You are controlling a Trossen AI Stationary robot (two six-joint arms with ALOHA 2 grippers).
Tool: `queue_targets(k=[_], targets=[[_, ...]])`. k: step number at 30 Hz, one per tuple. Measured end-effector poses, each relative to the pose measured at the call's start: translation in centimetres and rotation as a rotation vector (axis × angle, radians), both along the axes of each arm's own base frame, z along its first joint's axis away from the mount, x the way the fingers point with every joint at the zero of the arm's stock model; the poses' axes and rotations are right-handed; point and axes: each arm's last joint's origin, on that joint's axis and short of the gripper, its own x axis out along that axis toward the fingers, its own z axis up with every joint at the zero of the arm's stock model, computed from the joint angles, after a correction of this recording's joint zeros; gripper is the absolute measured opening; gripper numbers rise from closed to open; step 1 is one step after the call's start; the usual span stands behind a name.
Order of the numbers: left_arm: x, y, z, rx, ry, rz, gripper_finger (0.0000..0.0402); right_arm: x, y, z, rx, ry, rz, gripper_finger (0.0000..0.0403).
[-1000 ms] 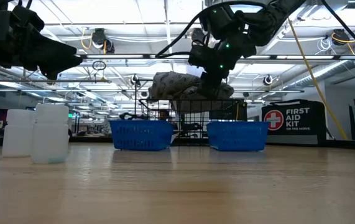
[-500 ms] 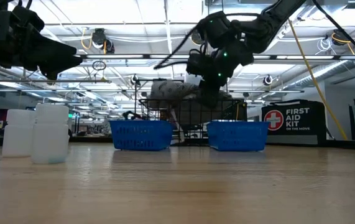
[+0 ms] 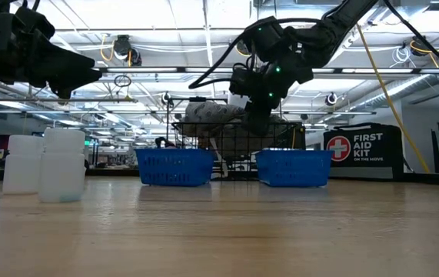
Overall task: Pick & Place Medicine items
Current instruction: Put the gray patient gown into the black wire basket
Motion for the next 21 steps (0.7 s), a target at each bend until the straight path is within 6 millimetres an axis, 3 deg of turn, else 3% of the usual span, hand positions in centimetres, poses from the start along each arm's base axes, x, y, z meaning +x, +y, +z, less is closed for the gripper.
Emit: queue_targets(k=[21], targets=[[0.00,0.00,0.00,0.000,0.000,0.000,0.0223,-0.24,-0.04,-0.03,-0.018,-0.024,-0.083,0.0018]])
